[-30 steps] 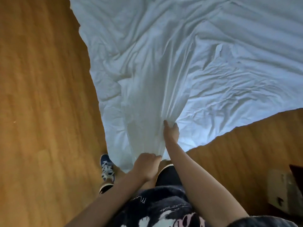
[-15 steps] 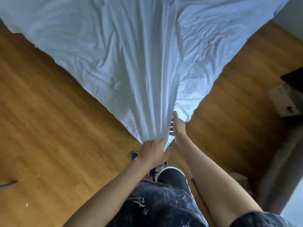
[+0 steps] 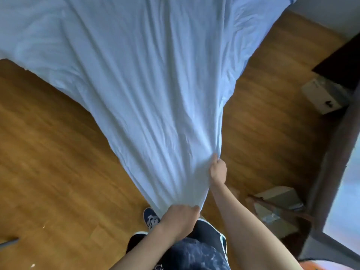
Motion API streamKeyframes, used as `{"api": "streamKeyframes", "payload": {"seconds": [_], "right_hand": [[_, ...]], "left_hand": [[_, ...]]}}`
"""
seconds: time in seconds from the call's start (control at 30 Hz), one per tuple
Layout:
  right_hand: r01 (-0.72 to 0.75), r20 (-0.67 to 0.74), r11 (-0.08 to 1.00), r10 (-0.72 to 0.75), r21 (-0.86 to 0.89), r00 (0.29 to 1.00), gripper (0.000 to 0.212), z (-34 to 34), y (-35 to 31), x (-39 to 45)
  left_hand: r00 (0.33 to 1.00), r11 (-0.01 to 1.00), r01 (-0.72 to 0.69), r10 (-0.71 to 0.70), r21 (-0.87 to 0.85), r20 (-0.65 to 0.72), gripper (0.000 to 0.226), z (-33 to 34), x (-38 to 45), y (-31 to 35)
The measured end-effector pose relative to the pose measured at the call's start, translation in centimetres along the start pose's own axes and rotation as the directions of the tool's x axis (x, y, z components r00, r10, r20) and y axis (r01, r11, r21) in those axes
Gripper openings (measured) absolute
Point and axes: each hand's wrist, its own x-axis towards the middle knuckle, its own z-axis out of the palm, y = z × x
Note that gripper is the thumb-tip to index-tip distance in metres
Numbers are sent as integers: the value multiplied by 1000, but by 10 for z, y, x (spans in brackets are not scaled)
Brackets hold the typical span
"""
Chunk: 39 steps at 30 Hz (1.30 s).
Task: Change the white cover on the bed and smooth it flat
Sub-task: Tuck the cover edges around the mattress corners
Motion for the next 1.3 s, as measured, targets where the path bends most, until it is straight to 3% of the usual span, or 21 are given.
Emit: {"api": "streamKeyframes", "payload": {"seconds": [0.07,0.13,0.23,0.33,0.43,0.57,0.73,0.83,1.03,1.3], "right_hand": [[-18,-59,996,13,-91,998,47,-9,32,-18],[-12,-124,988,-8,-156,992,47,-13,58,-33],[-20,-244,973,-38,-229,969,48,-15,84,-52],[-30,-271,965,-43,-260,962,42,-15,92,-55],[-120,-136,959,87,-258,987,29,-15,96,-47],[-148,-59,932,136,-329,989,52,-7,108,-60],[-205,123,908,265,-366,956,45,17,135,-92],[-228,169,883,320,-411,932,42,27,135,-110],[-44,293,880,204,-472,934,34,59,72,-139],[170,358,826,42,-538,933,33,142,-33,-161]], "left_hand": [[999,1000,-17,17,2,29,25,15,-16,9],[995,998,-62,63,-21,80,9,30,-32,19],[987,991,-135,137,-25,86,14,70,-49,33],[999,983,-46,50,-177,18,17,98,-62,38],[993,941,47,-7,-335,119,25,119,-80,27],[950,926,205,-111,-318,290,34,131,-103,-8],[905,891,368,-278,-266,322,27,114,-114,-71],[902,878,409,-348,-250,256,29,85,-113,-106],[871,815,489,-471,-311,136,32,24,-122,-163],[851,730,511,-502,-454,152,34,7,-164,-276]]}}
